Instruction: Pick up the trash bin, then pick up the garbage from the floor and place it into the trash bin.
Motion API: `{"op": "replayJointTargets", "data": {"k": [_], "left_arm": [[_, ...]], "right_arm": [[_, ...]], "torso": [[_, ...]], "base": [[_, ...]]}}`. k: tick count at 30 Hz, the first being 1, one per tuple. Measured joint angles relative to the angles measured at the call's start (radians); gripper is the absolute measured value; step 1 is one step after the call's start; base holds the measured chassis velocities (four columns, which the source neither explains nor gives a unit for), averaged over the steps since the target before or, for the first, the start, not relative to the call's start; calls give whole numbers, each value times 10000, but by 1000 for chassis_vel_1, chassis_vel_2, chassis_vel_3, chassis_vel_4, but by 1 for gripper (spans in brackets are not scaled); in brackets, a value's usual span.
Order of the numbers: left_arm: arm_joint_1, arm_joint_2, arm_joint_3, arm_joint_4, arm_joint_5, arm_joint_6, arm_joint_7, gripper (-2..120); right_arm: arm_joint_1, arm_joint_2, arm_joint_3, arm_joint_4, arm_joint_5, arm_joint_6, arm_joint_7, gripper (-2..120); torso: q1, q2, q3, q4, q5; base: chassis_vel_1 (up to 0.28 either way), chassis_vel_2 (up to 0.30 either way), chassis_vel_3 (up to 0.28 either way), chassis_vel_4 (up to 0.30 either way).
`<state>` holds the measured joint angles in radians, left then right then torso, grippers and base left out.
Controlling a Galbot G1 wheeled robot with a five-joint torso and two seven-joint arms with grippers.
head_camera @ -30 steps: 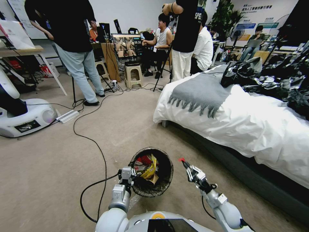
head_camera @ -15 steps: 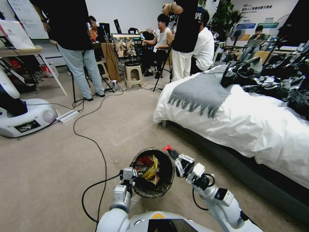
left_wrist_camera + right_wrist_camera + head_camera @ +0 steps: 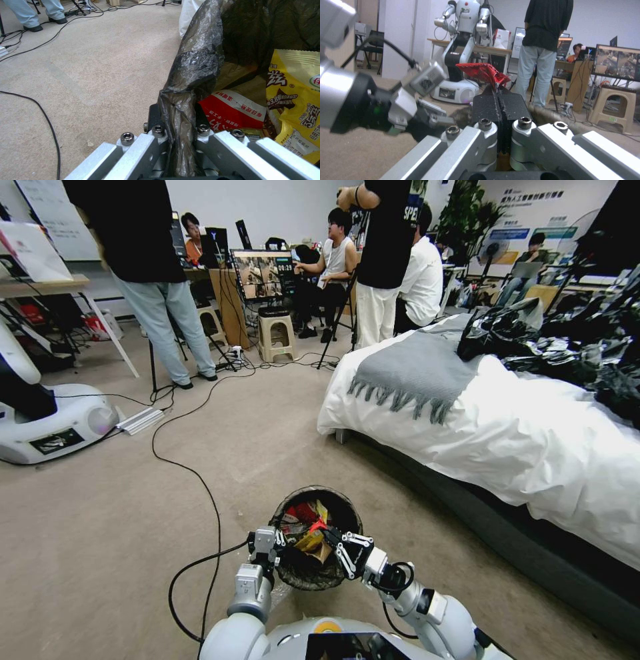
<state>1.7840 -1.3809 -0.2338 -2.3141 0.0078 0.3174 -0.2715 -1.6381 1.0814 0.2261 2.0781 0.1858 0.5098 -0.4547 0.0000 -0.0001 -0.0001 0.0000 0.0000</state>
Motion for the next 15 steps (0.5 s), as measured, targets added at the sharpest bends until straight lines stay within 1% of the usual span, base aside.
{"op": "replayJointTargets", "data": {"k": [5,6,7,8,9,10,11,12,13,14,15], "left_arm": [[0,-6,6,-3,7,-4,0,0],[1,-6,4,-5,7,-4,0,0],[2,-5,1,-7,7,-5,0,0],[2,-5,1,-7,7,-5,0,0],[1,-4,-2,-14,7,-6,0,0],[2,-4,-2,-17,7,-6,0,0],[2,-6,-3,-20,7,-7,0,0],[2,-6,-3,-20,7,-7,0,0],[24,-6,15,-53,0,-7,-2,0],[53,3,69,-121,-44,19,-5,0],[56,9,85,-144,-69,30,-3,0]], "right_arm": [[98,66,-23,-284,-133,-48,178,0],[116,81,-21,-337,-172,-73,229,2],[140,96,-20,-395,-216,-84,300,7],[140,96,-20,-395,-216,-84,300,7],[176,110,-23,-471,-262,-107,397,14],[190,116,-31,-496,-277,-116,427,17],[196,122,-36,-507,-286,-121,438,20],[196,122,-36,-507,-286,-121,438,20],[212,145,-48,-536,-308,-127,461,28],[218,145,-51,-560,-316,-128,471,33],[219,141,-51,-567,-318,-128,472,34]], "torso": [[0,0,0,0,0],[0,0,0,0,0],[0,0,0,0,0],[0,0,0,0,0],[0,0,0,0,0],[0,0,0,0,0],[0,0,0,0,0],[0,0,0,0,0],[0,0,0,0,0],[0,0,0,0,0],[0,0,0,0,0]], "base": [[0,0,0,0],[0,0,0,0],[0,0,0,0],[0,0,0,0],[0,0,0,0],[0,0,0,0],[0,0,0,0],[0,0,0,0],[0,0,0,0],[0,0,0,0],[0,0,0,0]]}}
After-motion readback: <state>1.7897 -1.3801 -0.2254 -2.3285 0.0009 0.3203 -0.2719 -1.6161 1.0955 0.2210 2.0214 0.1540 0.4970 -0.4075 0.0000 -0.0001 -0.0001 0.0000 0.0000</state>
